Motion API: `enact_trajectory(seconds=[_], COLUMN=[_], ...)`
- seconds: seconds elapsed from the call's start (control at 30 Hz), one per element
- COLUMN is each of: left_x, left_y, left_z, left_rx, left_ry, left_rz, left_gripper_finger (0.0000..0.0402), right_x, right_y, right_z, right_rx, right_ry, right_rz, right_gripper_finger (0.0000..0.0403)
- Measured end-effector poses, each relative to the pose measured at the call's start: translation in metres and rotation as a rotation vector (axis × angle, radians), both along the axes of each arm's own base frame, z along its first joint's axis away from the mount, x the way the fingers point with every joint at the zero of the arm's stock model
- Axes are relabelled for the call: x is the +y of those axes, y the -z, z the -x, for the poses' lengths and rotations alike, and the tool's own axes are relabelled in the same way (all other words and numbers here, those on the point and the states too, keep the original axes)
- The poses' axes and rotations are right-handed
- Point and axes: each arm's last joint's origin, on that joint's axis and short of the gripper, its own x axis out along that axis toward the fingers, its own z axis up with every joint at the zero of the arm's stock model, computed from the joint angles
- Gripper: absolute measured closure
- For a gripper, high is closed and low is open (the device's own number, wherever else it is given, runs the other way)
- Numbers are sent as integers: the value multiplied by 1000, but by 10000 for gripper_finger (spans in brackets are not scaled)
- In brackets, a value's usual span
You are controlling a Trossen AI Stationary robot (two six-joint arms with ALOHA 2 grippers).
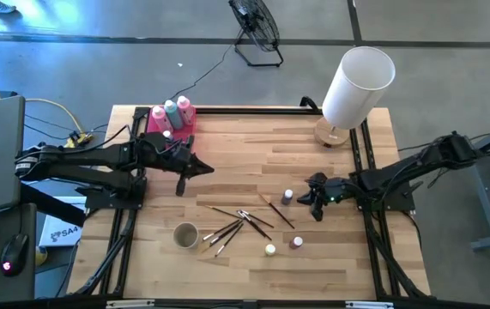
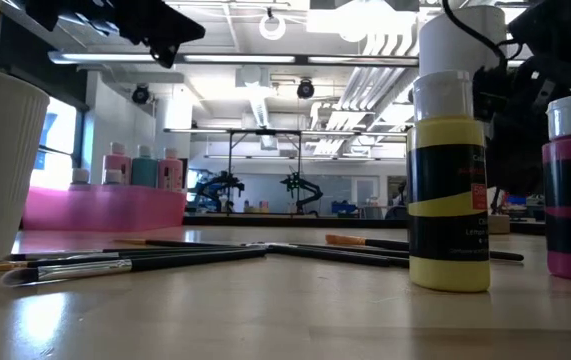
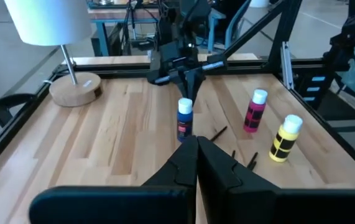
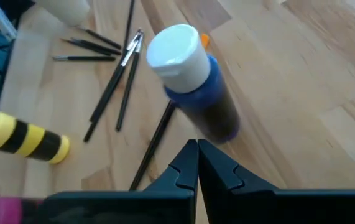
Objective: Pick & Place Paint Supplies
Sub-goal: Move the small blue paint bottle to the center of the table
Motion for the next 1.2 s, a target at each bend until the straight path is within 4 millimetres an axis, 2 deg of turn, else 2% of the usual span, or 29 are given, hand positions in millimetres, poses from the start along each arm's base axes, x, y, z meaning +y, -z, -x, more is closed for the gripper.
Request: enact_trajectory(seconds=[0.57,0.83,1.2], left_x=[0,0,0], left_y=[1,1,2], left_z=[0,0,1], left_rx=[9,16,27], left_ry=[-9,-10,-10], left_rz=[38,38,39], left_gripper_finger=[398,398,398], right_x=[4,-1,-13], right_y=[27,38,37], right_z=[-19,-27,-63], right_rx=[39,24,9], right_ry=[37,78,95], right_rz=[-53,-25,74], right_gripper_finger=[400,400,400])
